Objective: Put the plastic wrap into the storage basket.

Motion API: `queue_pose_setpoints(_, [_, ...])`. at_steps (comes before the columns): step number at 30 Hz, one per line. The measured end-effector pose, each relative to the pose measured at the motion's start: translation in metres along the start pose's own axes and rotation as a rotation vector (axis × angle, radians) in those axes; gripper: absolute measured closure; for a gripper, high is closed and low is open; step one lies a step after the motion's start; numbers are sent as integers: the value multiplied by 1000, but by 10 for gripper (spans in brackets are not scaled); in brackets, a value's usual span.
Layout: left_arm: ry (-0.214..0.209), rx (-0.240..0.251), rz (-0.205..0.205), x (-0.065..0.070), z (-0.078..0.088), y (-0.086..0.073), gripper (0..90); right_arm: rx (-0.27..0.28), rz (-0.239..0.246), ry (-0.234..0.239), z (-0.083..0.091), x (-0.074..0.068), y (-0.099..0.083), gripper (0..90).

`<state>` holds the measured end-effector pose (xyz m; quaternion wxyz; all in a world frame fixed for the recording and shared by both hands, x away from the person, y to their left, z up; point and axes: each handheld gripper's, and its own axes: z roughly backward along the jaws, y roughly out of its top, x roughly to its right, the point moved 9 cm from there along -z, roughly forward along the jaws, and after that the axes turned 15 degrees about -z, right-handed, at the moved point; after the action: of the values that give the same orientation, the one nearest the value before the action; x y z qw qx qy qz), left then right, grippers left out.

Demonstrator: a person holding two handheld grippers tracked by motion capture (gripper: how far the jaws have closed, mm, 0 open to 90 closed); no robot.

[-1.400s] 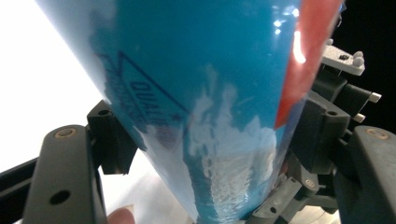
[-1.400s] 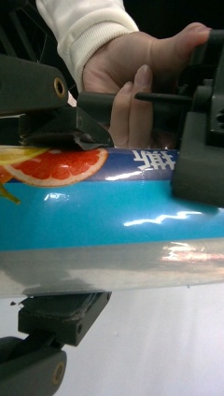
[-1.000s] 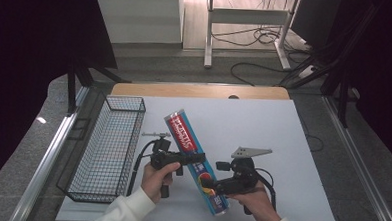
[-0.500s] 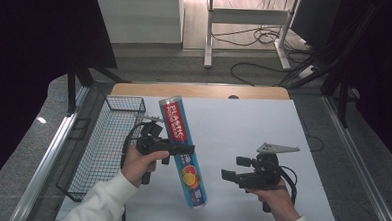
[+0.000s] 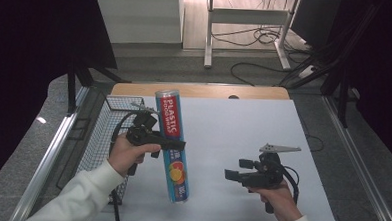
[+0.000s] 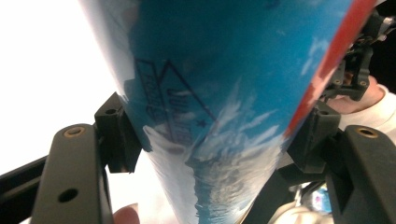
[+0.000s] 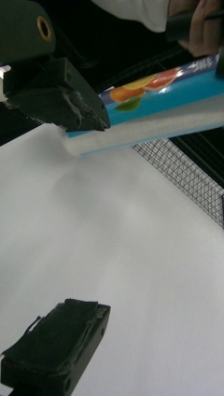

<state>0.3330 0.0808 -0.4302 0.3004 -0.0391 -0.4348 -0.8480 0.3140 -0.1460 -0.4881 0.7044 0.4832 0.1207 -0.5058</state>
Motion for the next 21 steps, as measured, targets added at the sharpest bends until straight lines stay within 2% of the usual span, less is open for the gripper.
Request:
queue_pose_setpoints(4, [18,-15,-7,-1,12,1,318,-7,-16,-1,-1,3,-1,110])
queue_pose_setpoints(13, [93,-62,-18,-12,41,-3,318,-23,-33,-13,-2,7,-3,114])
queue_pose_setpoints(21, [147,-69,-18,-18,69,-7,318,-24,-45,-12,-3,9,-3,115])
